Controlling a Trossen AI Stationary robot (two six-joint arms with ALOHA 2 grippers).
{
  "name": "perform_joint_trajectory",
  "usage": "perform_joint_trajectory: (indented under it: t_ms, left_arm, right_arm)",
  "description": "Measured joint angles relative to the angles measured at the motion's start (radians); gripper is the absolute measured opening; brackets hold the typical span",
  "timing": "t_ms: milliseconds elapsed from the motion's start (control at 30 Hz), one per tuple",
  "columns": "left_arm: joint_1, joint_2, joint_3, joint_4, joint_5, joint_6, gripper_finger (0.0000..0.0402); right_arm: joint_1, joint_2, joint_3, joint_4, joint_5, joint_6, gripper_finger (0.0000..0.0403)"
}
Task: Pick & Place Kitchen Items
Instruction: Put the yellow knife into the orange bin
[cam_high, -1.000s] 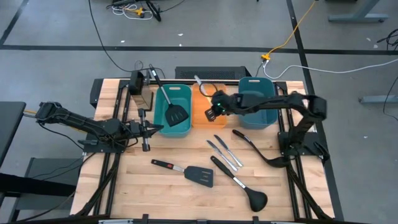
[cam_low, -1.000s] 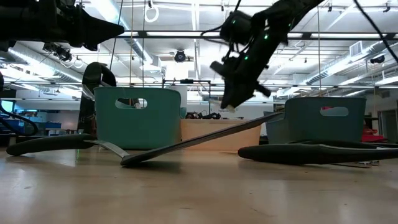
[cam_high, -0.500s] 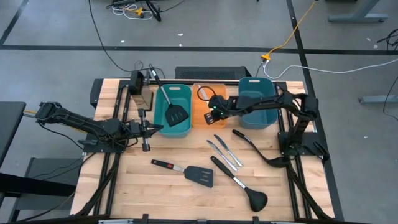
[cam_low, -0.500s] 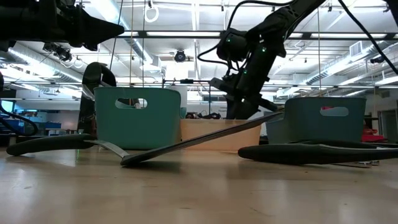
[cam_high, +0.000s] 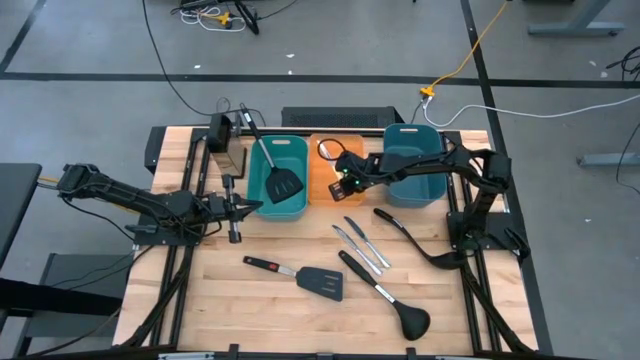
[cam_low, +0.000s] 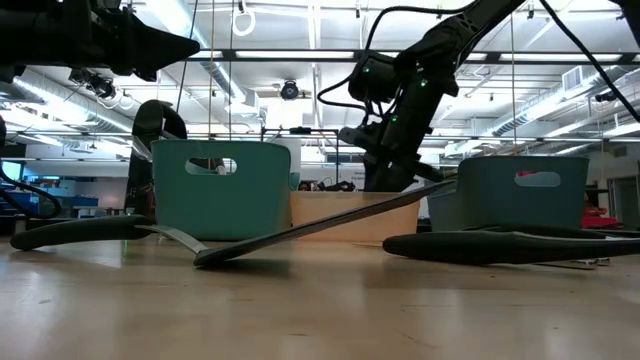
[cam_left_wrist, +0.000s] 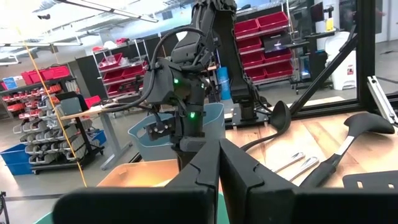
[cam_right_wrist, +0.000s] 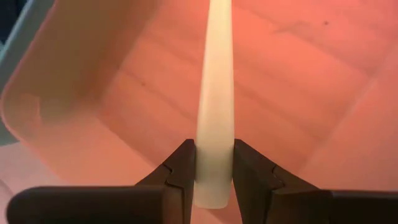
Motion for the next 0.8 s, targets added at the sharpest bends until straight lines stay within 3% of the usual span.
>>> perform_joint_trajectory:
  t_ms: [400, 800]
  left_arm:
    - [0.000, 0.000, 0.000, -0.003, -0.034, 0.000, 0.0014]
    - [0.000, 0.000, 0.000, -0.012, -0.043, 0.000, 0.0012]
  right_arm:
    - [-0.010, 0.073, 0.000, 0.070, 0.043, -0.114, 0.0086]
    - [-0.044, 0.115, 0.001, 0.074, -0.011, -0.060, 0.0092]
